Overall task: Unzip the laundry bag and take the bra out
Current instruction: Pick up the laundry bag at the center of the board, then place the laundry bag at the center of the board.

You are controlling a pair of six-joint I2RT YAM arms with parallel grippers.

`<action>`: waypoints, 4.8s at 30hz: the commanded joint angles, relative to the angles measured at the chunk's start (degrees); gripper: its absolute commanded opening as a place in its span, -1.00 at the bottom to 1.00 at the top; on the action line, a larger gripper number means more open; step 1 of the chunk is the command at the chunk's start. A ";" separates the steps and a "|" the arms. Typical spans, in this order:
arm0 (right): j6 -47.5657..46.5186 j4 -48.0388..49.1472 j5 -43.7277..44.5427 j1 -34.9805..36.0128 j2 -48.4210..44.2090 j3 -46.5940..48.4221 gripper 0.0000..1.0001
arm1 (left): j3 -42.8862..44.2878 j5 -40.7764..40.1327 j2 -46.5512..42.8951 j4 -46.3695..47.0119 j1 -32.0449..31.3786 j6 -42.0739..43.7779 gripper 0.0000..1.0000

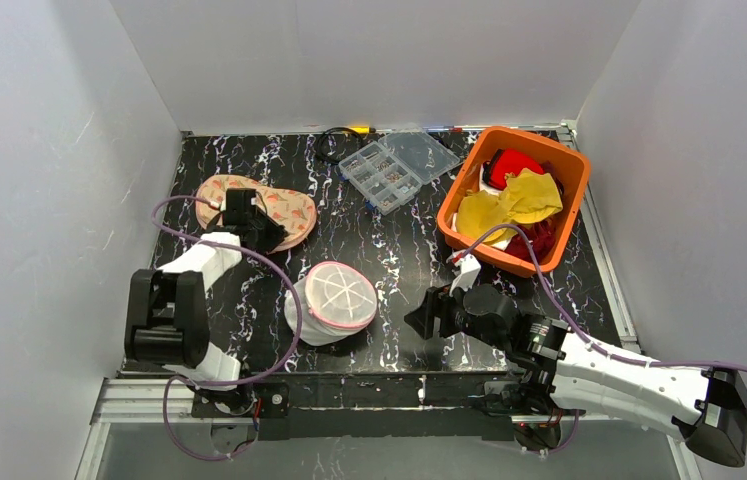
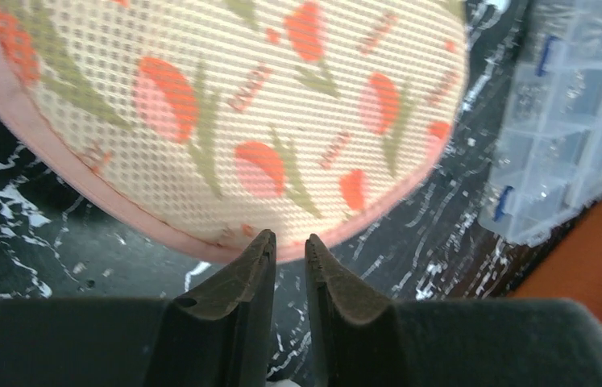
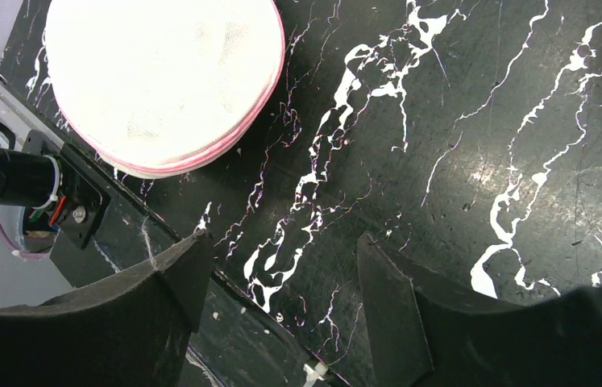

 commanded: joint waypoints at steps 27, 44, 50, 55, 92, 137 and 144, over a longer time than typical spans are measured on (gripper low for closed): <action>17.47 18.26 -5.72 -2.17 15.18 4.00 0.77 | -14.29 9.89 -35.44 -10.30 1.95 -1.73 -0.06; 32.02 38.24 -9.36 -2.63 36.63 4.17 0.59 | -19.52 12.65 -61.84 -36.17 -0.59 -1.51 0.54; 32.68 41.46 -11.62 -2.58 40.08 4.14 0.12 | -19.27 13.87 -62.07 -36.96 -0.59 -1.99 0.58; 29.36 39.20 -12.42 -2.66 37.84 5.13 -0.45 | -16.44 14.03 -61.23 -35.86 -0.59 -0.09 0.56; 8.63 7.16 -12.55 -2.60 6.31 4.15 0.71 | -4.48 25.48 -28.31 -25.89 -8.84 17.98 -0.61; 30.07 9.95 2.48 -2.67 -11.39 -12.67 0.89 | -40.13 -42.17 -44.45 32.82 -61.74 -26.55 -0.87; 30.82 19.64 0.48 -2.60 -2.63 -12.02 0.86 | -38.99 -39.94 -45.72 26.47 -62.19 -25.75 -0.52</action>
